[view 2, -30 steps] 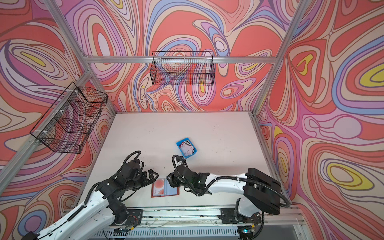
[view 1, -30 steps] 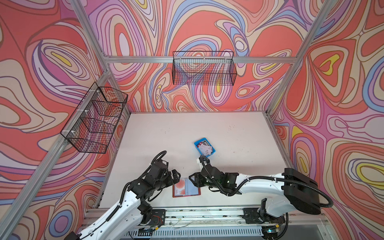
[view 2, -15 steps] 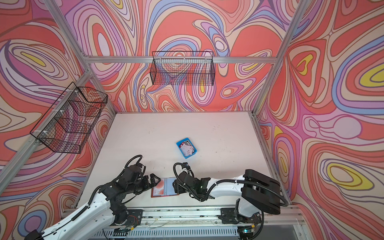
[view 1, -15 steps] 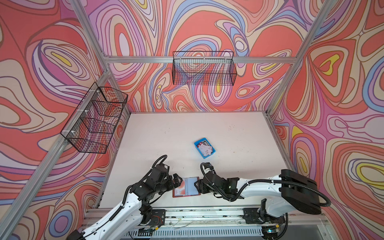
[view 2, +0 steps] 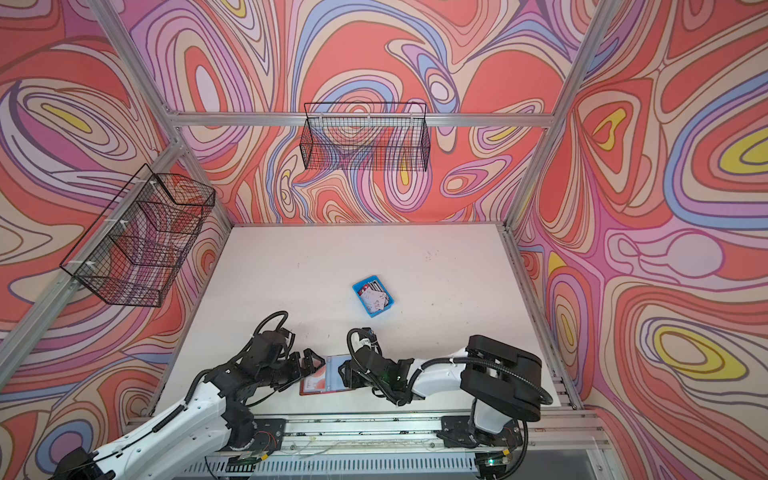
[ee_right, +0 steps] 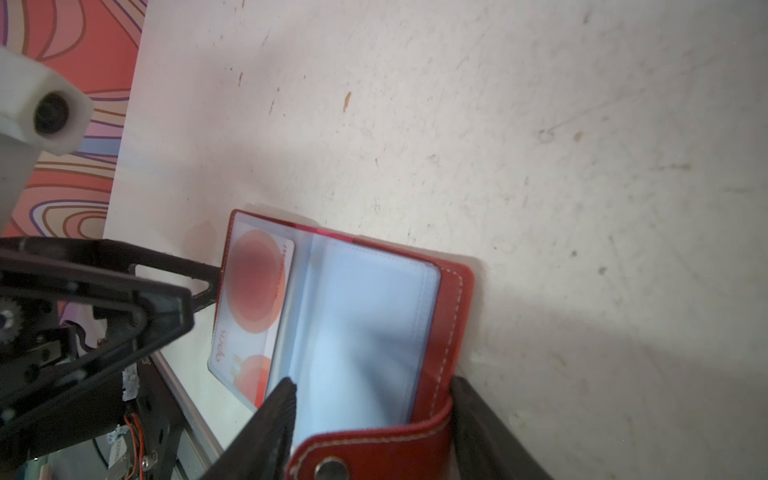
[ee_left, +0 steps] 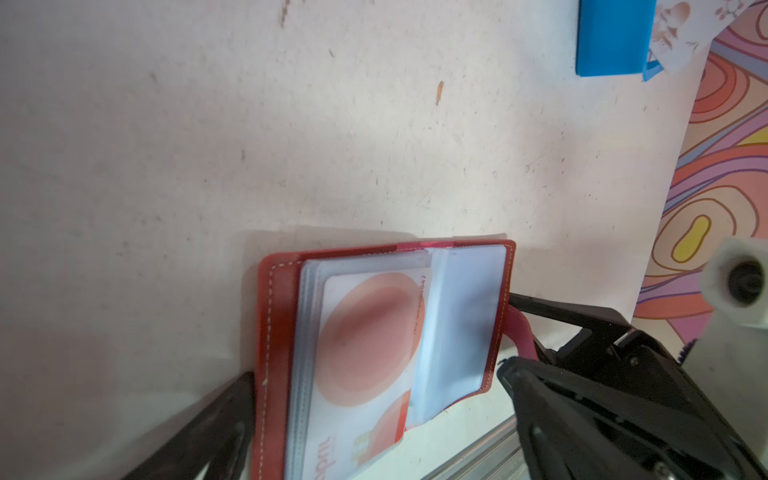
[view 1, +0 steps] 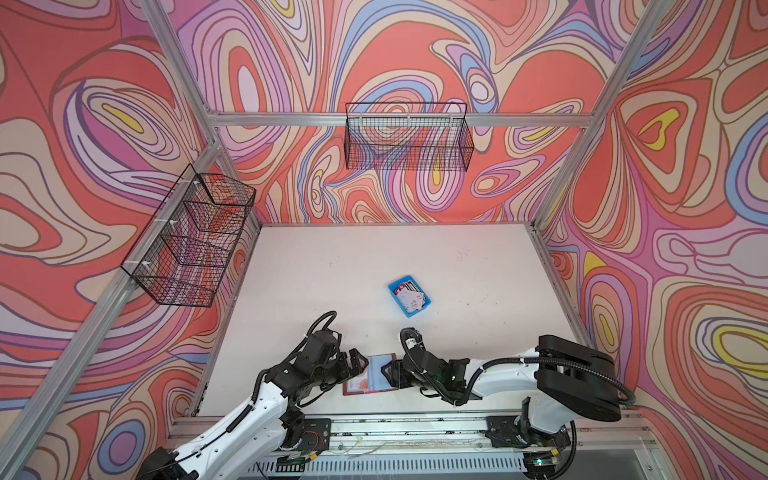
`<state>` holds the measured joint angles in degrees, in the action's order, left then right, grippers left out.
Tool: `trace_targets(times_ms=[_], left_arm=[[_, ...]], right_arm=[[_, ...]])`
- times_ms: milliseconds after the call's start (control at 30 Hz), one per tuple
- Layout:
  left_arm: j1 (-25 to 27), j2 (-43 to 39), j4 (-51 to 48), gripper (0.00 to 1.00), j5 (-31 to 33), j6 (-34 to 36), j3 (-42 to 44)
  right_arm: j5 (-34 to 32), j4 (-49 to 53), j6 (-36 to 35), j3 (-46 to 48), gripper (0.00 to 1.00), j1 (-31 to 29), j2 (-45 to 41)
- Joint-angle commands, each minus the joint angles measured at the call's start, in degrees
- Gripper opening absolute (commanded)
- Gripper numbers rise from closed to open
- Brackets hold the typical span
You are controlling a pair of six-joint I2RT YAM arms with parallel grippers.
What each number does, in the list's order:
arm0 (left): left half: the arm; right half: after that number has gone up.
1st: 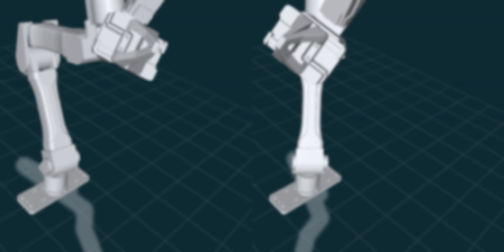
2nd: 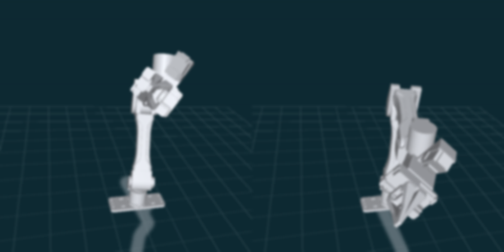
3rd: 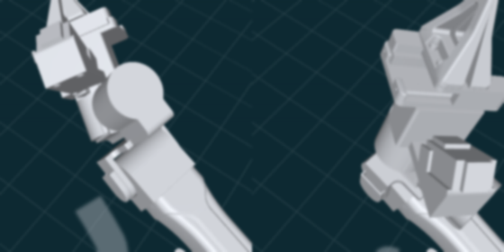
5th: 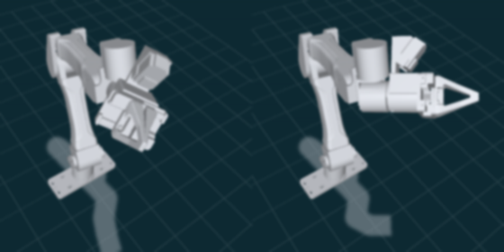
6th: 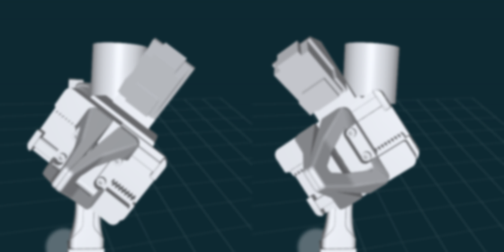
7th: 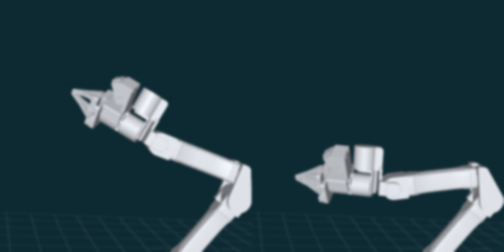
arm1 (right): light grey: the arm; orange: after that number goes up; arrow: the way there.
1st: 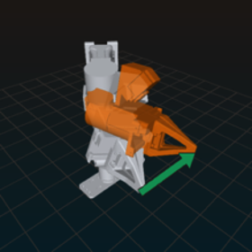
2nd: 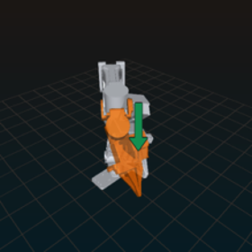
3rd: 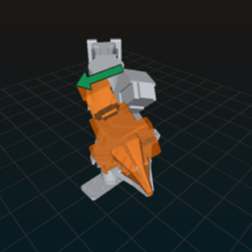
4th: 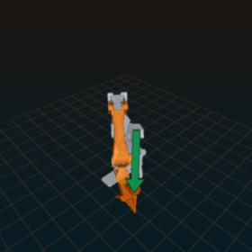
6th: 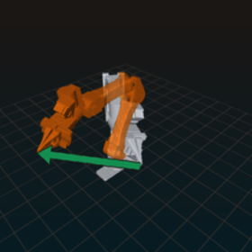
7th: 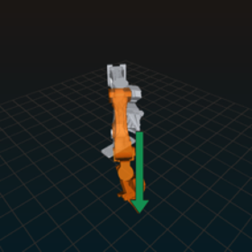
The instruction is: Put the credit cards into the card holder
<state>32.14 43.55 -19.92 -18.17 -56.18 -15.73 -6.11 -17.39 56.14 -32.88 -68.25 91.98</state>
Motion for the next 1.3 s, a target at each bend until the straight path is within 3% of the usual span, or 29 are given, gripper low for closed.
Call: trace_targets(times_ms=[0,433,833,1267], left_arm=[[-0.06,0.4,5.36,0.97,-5.31,-1.2,0.74],[-0.05,-2.15,10.21,0.99,-10.33,-1.08,-2.99],[0.2,1.1,15.15,0.99,-13.32,-1.47,-2.82],[5.06,3.71,20.49,1.0,-10.21,-2.88,-2.33]], right_arm=[[1.99,-2.83,2.02,0.64,0.59,-0.92,2.68],[2.15,-6.37,2.87,-1.22,0.52,-1.87,7.18],[3.13,-9.33,3.19,-2.67,0.49,-1.95,10.9],[2.66,-11.86,3.82,-2.05,0.48,-1.95,12.27]])
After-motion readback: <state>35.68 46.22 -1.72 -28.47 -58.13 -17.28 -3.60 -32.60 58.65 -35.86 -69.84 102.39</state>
